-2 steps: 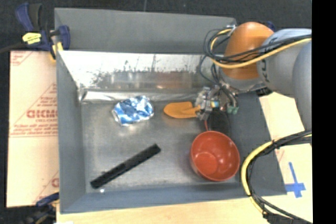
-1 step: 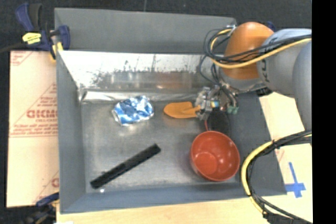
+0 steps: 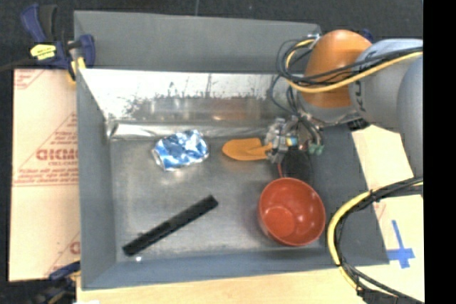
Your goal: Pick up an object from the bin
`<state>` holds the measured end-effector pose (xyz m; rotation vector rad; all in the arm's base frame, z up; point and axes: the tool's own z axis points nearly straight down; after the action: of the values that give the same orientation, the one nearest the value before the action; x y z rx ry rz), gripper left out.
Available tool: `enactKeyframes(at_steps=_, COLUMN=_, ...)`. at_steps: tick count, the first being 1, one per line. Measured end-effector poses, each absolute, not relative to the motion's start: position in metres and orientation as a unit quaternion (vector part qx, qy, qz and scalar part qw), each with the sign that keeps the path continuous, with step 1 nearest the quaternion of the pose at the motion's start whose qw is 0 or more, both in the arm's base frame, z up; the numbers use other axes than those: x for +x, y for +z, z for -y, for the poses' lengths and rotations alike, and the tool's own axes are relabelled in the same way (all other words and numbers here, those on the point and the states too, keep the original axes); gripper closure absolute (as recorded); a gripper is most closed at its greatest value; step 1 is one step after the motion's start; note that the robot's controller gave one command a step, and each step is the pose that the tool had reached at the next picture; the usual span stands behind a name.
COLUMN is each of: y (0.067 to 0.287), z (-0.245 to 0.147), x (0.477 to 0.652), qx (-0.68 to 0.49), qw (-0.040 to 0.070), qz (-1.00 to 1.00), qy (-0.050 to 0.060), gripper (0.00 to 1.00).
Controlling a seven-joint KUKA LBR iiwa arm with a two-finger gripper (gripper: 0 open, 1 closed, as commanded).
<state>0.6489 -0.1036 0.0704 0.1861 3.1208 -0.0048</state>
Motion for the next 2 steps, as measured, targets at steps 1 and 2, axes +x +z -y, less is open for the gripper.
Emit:
enactKeyframes(at_steps=1, y=0.0704, z=0.1036, x=0.6489, qx=0.059, qw=0.008, qz=-0.998, qy=-0.002, gripper=1.00)
enactKeyframes(at_steps=2, y=0.0704, z=0.1036, x=0.6489, qx=0.059, qw=0.008, qz=-0.998, qy=-0.002, gripper=1.00)
